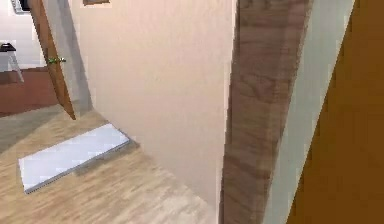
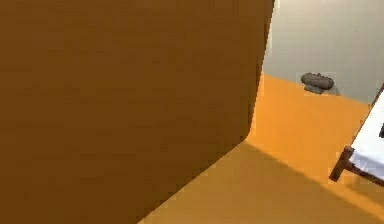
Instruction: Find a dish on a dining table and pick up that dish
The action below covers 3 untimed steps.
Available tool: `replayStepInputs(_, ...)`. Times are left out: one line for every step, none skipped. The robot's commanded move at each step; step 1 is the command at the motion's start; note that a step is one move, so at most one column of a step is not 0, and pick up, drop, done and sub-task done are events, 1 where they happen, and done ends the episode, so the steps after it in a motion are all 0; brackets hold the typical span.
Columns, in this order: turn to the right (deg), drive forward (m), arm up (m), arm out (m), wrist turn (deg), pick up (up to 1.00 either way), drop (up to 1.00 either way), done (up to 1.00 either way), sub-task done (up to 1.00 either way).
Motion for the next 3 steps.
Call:
replayStepInputs(-39.0,0.0,0.0,0.0,0.0,0.0,0.0,0.0,0.0)
replayStepInputs(0.0,1.0,0.0,0.0,0.0,0.0,0.0,0.0,0.0)
replayStepInputs(0.0,1.0,0.0,0.0,0.0,0.0,0.0,0.0,0.0)
